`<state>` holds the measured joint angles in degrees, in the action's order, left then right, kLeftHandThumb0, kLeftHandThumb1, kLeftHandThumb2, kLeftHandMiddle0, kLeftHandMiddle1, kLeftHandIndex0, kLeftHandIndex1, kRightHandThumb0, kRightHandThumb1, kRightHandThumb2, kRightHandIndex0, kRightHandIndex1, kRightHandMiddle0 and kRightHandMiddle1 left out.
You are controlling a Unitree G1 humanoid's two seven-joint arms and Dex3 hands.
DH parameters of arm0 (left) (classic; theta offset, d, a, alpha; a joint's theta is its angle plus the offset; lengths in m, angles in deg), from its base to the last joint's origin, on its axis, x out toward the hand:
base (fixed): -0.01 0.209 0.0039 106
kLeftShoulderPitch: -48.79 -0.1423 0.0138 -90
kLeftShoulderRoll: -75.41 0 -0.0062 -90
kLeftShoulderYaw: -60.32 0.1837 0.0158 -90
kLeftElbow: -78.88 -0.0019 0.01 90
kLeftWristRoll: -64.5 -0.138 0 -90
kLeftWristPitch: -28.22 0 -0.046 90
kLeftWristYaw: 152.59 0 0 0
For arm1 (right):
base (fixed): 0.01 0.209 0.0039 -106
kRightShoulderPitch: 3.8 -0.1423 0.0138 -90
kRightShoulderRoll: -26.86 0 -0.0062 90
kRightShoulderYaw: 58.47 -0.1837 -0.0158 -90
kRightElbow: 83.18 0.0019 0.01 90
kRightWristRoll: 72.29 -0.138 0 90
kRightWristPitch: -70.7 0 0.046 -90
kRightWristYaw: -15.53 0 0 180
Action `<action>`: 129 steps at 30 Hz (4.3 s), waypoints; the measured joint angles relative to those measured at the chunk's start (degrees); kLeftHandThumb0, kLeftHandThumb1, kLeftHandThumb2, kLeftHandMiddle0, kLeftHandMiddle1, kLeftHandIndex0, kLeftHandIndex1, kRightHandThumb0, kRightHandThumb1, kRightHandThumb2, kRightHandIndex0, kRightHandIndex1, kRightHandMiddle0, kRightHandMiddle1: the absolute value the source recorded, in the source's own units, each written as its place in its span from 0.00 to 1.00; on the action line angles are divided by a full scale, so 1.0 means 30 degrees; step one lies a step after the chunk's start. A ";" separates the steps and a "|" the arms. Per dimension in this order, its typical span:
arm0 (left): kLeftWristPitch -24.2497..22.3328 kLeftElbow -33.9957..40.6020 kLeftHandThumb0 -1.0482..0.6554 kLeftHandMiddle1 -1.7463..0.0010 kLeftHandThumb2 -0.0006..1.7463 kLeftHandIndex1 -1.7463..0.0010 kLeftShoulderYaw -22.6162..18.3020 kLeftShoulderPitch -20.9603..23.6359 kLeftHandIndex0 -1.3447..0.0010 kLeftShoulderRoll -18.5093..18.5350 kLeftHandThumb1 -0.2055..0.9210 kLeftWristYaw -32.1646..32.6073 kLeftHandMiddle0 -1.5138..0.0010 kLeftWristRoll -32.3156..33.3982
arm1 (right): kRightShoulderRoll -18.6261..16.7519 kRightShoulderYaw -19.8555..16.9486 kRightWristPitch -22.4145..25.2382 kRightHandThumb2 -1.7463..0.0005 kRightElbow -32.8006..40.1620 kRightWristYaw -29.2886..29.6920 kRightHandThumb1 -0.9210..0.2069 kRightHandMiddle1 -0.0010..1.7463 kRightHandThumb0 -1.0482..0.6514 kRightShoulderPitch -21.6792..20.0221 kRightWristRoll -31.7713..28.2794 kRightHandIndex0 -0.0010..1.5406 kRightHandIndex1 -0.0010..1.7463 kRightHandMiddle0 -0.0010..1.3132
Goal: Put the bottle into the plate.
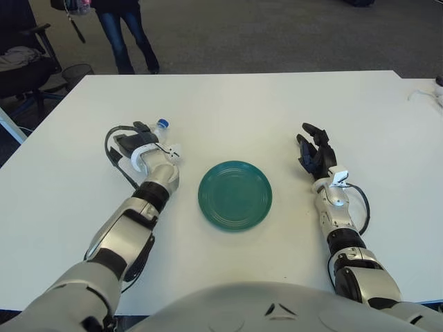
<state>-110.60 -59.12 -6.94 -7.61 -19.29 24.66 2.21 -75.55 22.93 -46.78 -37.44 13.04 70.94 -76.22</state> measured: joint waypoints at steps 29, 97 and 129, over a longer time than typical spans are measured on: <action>0.6265 -0.0186 0.36 0.53 0.57 0.11 -0.1662 -0.0878 0.54 0.1070 0.59 0.6550 0.63 0.4296 | 0.0006 0.0016 0.0000 0.67 0.0018 0.0052 0.04 0.48 0.29 0.0007 0.0013 0.28 0.01 0.00; 1.6748 0.9570 0.61 0.03 0.97 0.00 -0.3776 -0.5034 0.51 0.2432 0.16 0.8053 0.42 1.0178 | 0.0175 -0.0091 -0.0061 0.65 -0.0201 -0.0119 0.04 0.44 0.28 -0.0259 0.0010 0.28 0.01 0.00; 2.4215 1.0956 0.61 0.04 0.95 0.00 -0.4403 -0.4155 0.54 0.0790 0.19 0.8943 0.43 1.1504 | 0.0287 -0.0354 -0.0073 0.65 -0.0493 -0.0211 0.05 0.48 0.28 -0.0488 -0.0006 0.29 0.01 0.00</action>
<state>-37.96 -26.26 -20.15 -20.08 -16.92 51.48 36.72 -74.69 21.87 -47.00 -38.92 12.41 69.48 -76.24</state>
